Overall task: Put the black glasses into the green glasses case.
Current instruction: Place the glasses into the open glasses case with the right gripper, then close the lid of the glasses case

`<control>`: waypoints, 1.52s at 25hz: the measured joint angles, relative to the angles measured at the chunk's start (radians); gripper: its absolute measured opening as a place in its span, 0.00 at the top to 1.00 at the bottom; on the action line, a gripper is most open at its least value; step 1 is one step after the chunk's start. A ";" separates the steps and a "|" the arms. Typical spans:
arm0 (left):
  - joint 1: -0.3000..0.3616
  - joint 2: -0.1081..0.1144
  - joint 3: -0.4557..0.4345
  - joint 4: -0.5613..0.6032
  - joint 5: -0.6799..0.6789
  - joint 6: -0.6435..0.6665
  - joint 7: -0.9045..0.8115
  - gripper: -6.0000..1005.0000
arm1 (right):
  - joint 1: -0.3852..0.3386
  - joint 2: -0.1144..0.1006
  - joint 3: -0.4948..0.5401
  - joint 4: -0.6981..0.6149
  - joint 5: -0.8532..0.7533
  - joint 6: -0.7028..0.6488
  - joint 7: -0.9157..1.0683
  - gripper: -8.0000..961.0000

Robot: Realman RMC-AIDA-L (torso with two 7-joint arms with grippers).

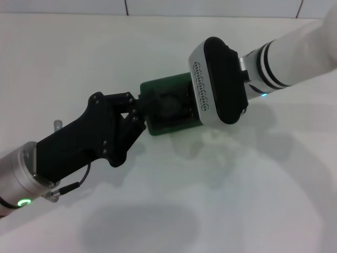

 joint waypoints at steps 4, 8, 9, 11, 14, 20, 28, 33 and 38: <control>-0.003 0.001 0.000 0.000 0.005 0.001 0.000 0.96 | -0.025 0.000 0.002 -0.035 -0.003 -0.014 0.029 0.82; -0.004 0.003 0.000 0.000 0.004 0.002 0.000 0.96 | -0.057 0.000 0.008 -0.072 0.001 -0.023 0.054 0.81; -0.004 0.005 -0.001 0.000 0.001 0.002 0.000 0.96 | -0.069 0.000 0.009 -0.084 0.001 -0.024 0.059 0.81; -0.006 0.009 -0.018 0.004 -0.004 0.001 -0.005 0.96 | -0.111 0.000 0.011 -0.131 0.001 -0.025 0.075 0.81; -0.028 0.028 -0.074 0.009 -0.004 -0.008 -0.037 0.96 | -0.183 0.000 0.039 -0.202 0.016 -0.035 0.113 0.81; -0.120 0.138 -0.138 0.098 0.032 -0.180 -0.248 0.96 | -0.343 -0.001 0.269 -0.270 0.265 -0.250 0.093 0.80; -0.344 0.228 -0.139 0.226 0.405 -0.516 -0.559 0.94 | -0.552 -0.004 0.630 -0.159 0.575 -0.676 -0.147 0.80; -0.482 0.150 -0.139 0.224 0.679 -0.747 -0.658 0.93 | -0.601 -0.009 0.840 0.011 0.670 -0.828 -0.229 0.80; -0.532 0.106 -0.139 0.220 0.798 -0.833 -0.711 0.93 | -0.612 -0.009 0.912 0.086 0.677 -0.861 -0.261 0.80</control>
